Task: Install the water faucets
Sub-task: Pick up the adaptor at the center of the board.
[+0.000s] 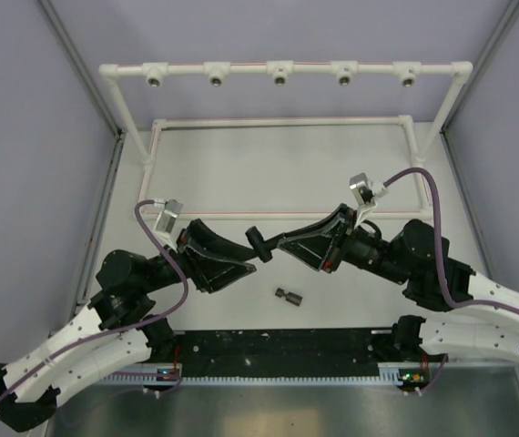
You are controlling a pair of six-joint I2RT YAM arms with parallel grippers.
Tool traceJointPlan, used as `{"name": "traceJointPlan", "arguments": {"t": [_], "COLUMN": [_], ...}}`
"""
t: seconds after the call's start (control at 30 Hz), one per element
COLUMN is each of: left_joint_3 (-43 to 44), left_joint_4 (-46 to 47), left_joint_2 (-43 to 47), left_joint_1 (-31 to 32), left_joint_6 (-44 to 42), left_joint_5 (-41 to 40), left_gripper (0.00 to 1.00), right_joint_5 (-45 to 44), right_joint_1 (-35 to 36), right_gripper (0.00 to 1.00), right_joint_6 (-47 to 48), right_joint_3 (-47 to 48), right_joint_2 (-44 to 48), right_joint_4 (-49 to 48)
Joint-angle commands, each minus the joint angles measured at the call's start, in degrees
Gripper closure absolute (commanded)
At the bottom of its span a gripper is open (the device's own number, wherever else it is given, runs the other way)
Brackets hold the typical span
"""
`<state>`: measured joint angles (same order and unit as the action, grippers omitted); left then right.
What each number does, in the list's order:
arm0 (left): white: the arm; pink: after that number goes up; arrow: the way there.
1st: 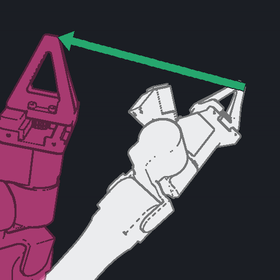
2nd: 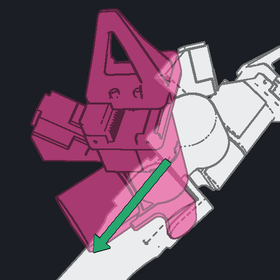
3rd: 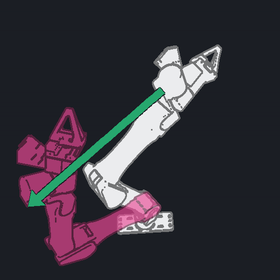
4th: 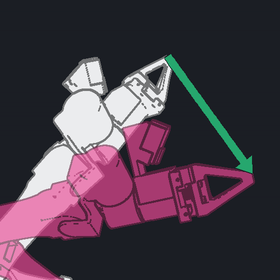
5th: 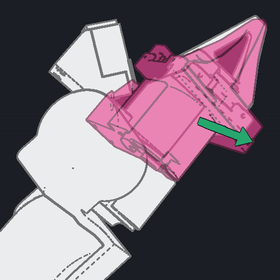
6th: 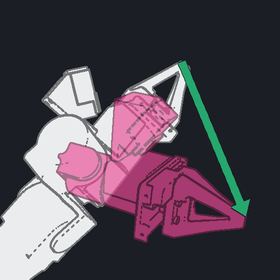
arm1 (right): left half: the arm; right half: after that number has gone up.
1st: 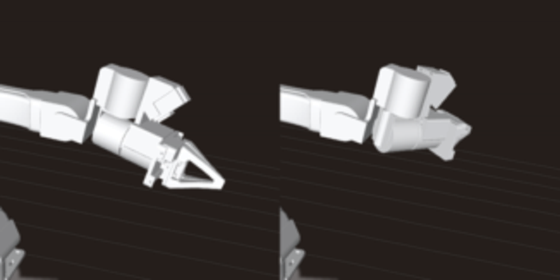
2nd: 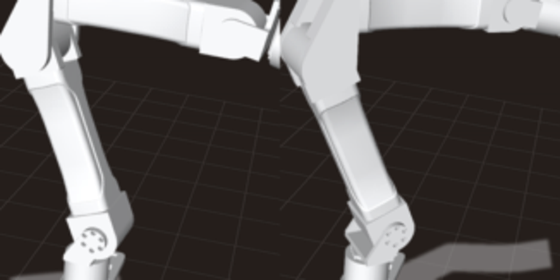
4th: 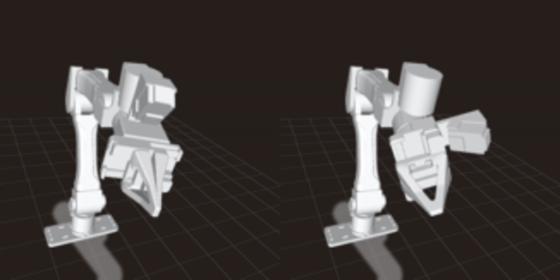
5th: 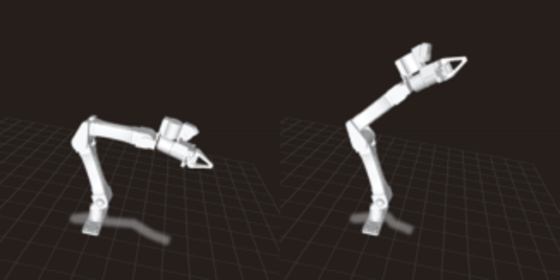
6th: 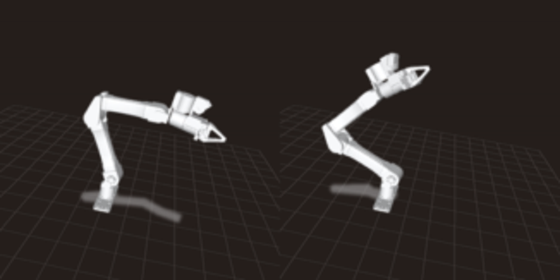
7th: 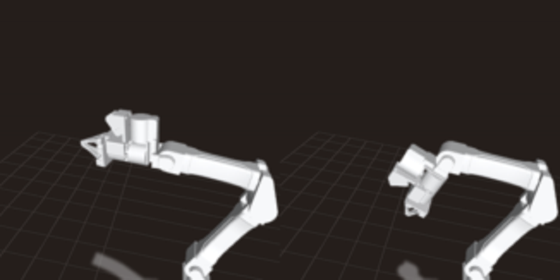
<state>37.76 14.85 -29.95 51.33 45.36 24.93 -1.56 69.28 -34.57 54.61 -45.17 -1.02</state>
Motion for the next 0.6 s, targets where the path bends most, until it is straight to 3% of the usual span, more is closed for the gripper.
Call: {"name": "traceJointPlan", "arguments": {"t": [0.0, 0.4, 0.57], "left_joint_3": [0.9, -1.7, -3.8], "left_joint_4": [2.5, 2.1, 7.5], "left_joint_2": [-1.4, 0.9, 0.3], "left_joint_1": [0.0, 0.0, 0.0], "left_joint_6": [1.3, 1.9, 4.9], "left_joint_5": [0.0, -9.5, -10.3], "left_gripper": [0.50, 0.52, 0.51], "right_joint_5": [5.5, 4.6, 3.6], "right_joint_1": [0.0, 0.1, 0.2], "right_gripper": [1.00, 1.00, 1.00], "right_joint_6": [0.8, 1.0, -0.1], "right_joint_3": [0.6, -0.7, -2.2], "right_joint_2": [-0.8, 1.6, 1.3], "right_joint_4": [-4.4, -7.6, -10.1]}}
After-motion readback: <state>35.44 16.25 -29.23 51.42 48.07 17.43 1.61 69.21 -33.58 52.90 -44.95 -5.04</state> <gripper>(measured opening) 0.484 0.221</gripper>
